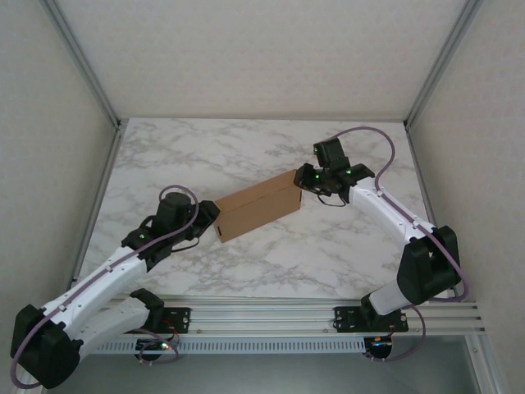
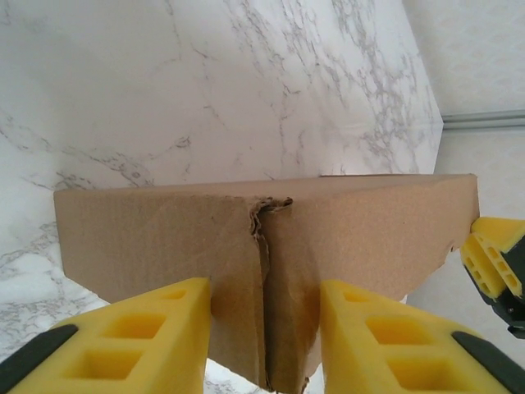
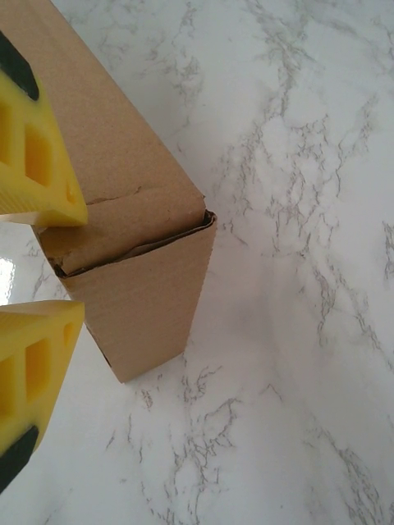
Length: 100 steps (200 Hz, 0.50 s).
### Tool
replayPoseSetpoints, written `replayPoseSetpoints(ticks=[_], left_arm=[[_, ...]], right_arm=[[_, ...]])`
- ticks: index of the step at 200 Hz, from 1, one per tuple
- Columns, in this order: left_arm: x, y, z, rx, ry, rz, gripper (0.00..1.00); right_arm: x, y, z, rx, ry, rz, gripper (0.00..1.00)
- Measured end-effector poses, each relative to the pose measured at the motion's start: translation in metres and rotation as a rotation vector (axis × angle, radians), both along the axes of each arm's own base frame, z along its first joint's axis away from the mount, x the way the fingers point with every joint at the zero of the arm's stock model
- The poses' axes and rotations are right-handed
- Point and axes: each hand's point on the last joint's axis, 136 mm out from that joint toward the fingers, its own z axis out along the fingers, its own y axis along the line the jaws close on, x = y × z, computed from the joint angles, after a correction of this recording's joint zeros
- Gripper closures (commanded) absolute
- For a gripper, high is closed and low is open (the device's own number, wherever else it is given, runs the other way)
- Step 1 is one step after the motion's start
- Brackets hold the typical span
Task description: Fold the paper box
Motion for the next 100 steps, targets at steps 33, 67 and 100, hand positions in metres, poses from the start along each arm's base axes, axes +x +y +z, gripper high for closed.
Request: replayPoseSetpoints(ticks=[33, 67, 100], left_arm=[[0.001, 0.001, -0.001, 0.007, -0.020, 0.000, 0.70], [0.001, 0.002, -0.003, 0.009, -0.048, -0.006, 0.73], [0.000, 0.002, -0.003, 0.006, -0.074, -0.012, 0.74]], right_arm=[[-0.001, -0.001, 0.001, -0.012, -0.007, 0.017, 0.63], [-0.005, -0.006, 0.002, -0.020, -0.004, 0.053, 0.60], [-0.002, -0.011, 0.008, 0.047, 0.012, 0.087, 0.58]])
